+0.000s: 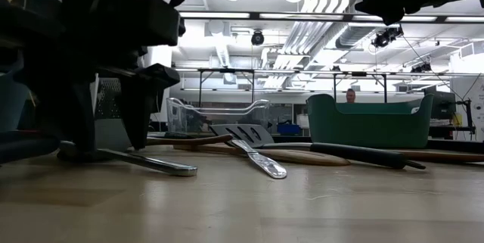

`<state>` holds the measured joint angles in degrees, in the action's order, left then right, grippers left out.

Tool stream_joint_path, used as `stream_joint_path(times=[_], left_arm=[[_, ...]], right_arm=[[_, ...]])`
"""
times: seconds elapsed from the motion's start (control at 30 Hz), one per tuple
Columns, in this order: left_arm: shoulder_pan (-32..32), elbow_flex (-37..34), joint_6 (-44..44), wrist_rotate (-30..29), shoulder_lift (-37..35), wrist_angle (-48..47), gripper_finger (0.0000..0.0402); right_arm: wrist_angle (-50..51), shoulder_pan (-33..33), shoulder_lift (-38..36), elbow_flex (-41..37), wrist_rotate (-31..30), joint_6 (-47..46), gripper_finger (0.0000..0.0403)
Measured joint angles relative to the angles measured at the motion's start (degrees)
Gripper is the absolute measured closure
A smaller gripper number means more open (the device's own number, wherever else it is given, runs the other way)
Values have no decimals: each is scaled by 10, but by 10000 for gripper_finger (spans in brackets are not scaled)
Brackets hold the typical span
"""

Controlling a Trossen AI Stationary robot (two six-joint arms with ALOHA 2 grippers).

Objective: Pick & Place Kitchen Items
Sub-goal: Put the left dinner knife into the green bin

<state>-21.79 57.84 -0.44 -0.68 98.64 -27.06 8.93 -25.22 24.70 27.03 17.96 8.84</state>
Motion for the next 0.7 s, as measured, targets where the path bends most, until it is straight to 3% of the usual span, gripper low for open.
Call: stream_joint_path(times=[0.7], left_arm=[[0,0,17,-12,8,-23,138]], right_arm=[[3,0,0,0,0,0,208]])
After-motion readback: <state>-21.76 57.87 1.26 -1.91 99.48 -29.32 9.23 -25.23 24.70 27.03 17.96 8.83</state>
